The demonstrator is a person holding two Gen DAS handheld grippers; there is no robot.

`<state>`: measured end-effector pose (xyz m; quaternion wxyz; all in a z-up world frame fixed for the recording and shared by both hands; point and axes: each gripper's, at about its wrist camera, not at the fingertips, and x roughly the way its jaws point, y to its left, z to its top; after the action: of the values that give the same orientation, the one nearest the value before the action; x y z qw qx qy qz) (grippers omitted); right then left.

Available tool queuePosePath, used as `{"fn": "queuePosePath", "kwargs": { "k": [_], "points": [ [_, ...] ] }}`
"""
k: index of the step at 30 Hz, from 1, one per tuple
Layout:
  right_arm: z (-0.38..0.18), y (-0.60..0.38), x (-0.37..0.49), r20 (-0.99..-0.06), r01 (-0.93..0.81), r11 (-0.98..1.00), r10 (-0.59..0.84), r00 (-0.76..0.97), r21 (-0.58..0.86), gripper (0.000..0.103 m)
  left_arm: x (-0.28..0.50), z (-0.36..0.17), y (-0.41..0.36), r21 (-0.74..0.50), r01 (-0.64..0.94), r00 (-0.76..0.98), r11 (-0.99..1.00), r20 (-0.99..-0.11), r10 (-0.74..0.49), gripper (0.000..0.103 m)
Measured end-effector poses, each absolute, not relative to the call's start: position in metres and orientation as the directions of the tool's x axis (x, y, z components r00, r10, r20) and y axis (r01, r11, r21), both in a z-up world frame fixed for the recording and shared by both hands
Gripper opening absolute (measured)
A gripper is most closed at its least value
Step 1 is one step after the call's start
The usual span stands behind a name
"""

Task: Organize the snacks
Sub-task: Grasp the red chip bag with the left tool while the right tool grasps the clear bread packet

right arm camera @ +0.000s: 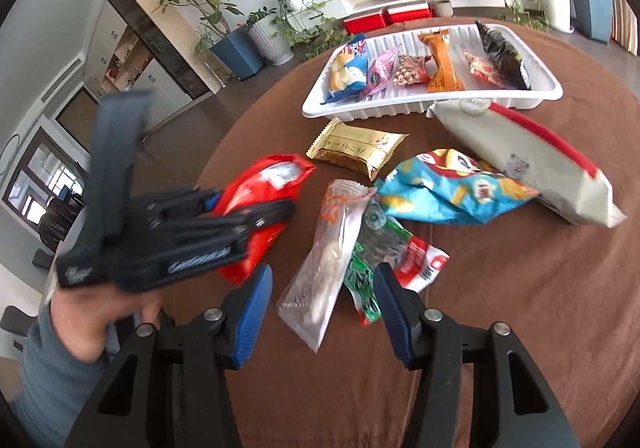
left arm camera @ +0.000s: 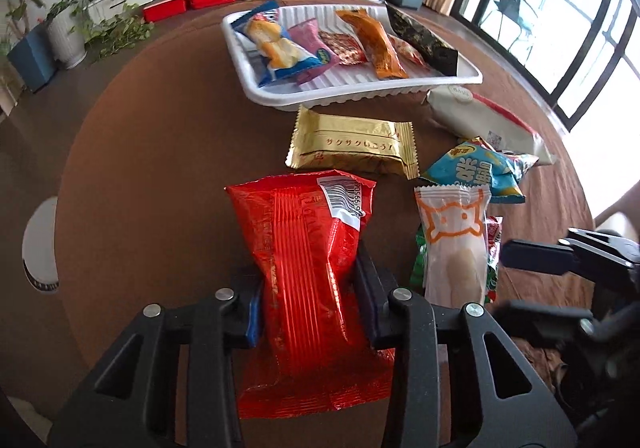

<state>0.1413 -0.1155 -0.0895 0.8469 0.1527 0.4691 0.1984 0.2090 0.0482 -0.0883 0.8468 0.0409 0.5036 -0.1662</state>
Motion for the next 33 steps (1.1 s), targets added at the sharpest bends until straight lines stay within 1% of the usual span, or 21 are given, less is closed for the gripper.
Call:
{"fn": "queuePosePath", "kwargs": {
  "k": [2,6,10,13,17,24,27,31,33],
  "points": [
    [-0.094,-0.111,0.148,-0.748,-0.185,0.880,0.471,0.467,0.438,0.052,0.199,-0.086,0.057,-0.138,0.302,0.448,0.943,-0.853,-0.268,0.035],
    [-0.099,-0.103,0.154,-0.768,-0.183,0.892,0.448,0.458,0.412,0.051,0.181,-0.083,0.068,-0.202,0.272,0.461,0.941,-0.831,-0.312,0.035],
    [-0.101,-0.097,0.158,-0.783,-0.185,0.906,0.423,0.456,0.381,0.046,0.166,-0.083,0.075,-0.256,0.248,0.472,0.934,-0.810,-0.347,0.035],
    [-0.100,-0.091,0.161,-0.793,-0.203,0.915,0.404,0.456,0.349,0.039,0.159,-0.085,0.075,-0.277,0.245,0.471,0.929,-0.804,-0.364,0.035],
    [-0.104,-0.083,0.166,-0.808,-0.221,0.923,0.382,0.448,0.314,0.027,0.148,-0.088,0.076,-0.297,0.240,0.468,0.924,-0.798,-0.378,0.035],
    [-0.101,-0.079,0.170,-0.820,-0.223,0.923,0.382,0.426,0.314,0.027,0.138,-0.087,0.086,-0.320,0.210,0.486,0.924,-0.786,-0.383,0.035],
    [-0.100,-0.068,0.169,-0.832,-0.261,0.921,0.377,0.407,0.289,0.027,0.135,-0.084,0.091,-0.329,0.198,0.498,0.923,-0.777,-0.384,0.035],
    [-0.106,-0.059,0.172,-0.846,-0.259,0.925,0.362,0.390,0.277,0.027,0.128,-0.080,0.098,-0.337,0.189,0.514,0.922,-0.767,-0.385,0.035],
    [-0.108,-0.054,0.173,-0.853,-0.271,0.924,0.359,0.378,0.269,0.035,0.124,-0.077,0.103,-0.342,0.179,0.523,0.922,-0.761,-0.384,0.035]
  ]
}}
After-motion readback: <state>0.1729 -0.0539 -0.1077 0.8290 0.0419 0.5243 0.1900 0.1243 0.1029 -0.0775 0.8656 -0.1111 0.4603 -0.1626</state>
